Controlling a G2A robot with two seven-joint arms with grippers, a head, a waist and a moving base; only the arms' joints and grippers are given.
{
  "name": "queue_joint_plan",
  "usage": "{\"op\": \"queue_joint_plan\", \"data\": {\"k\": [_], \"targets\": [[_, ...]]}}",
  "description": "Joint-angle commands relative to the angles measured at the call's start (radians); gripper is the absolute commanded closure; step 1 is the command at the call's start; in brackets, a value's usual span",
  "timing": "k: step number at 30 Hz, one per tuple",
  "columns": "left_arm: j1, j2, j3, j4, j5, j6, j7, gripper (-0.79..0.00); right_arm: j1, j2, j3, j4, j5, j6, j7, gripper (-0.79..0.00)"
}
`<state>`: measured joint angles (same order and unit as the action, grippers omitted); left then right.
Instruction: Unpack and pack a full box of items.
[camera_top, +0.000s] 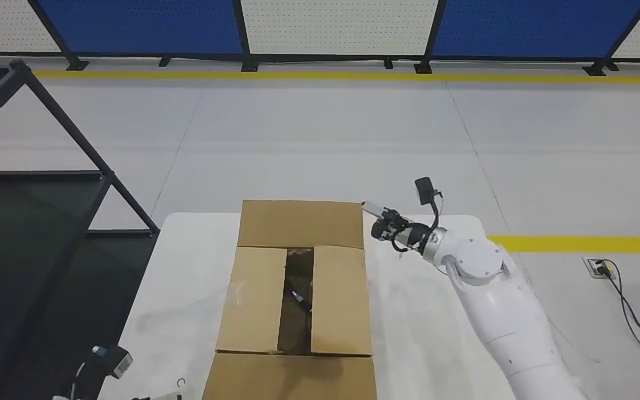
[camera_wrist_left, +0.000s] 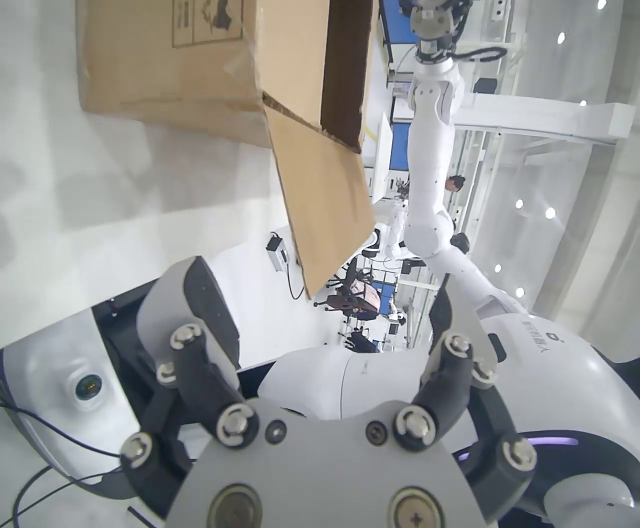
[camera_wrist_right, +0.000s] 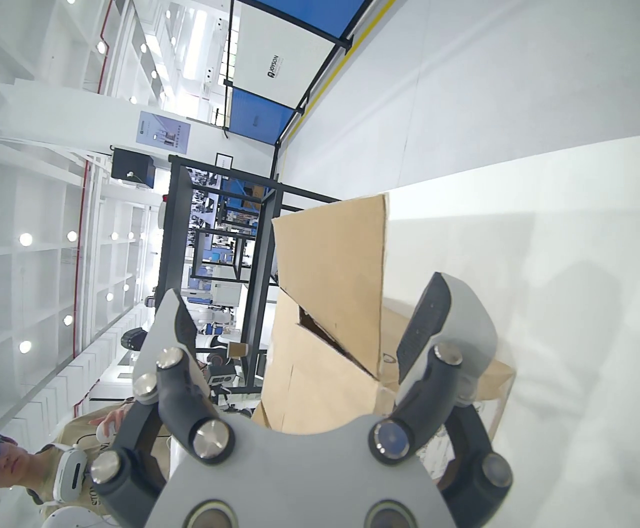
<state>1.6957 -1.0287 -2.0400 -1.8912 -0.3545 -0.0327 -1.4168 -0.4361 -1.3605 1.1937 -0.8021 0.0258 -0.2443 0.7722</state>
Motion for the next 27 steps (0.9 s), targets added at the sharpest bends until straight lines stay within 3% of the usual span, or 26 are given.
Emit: {"op": "queue_joint_plan", "data": {"k": [1,13,27], "targets": [[-0.004,0.003,0.020,0.003,0.007,0.007,-0.007,-0.785,0.031,-0.011,-0.024,0.059,0.012,-0.003,-0.002,-0.785],[-0.060,0.016,0.127,0.002,-0.022,0.042,0.005,-0.785,0.151,-0.073,-0.066,0.315,0.229,-0.227,0.109,-0.785],[-0.070,0.022,0.108,-0.012,-0.180,0.031,0.087,-0.785,0.183,-0.078,-0.057,0.326,0.290,-0.357,0.220,-0.785]]}}
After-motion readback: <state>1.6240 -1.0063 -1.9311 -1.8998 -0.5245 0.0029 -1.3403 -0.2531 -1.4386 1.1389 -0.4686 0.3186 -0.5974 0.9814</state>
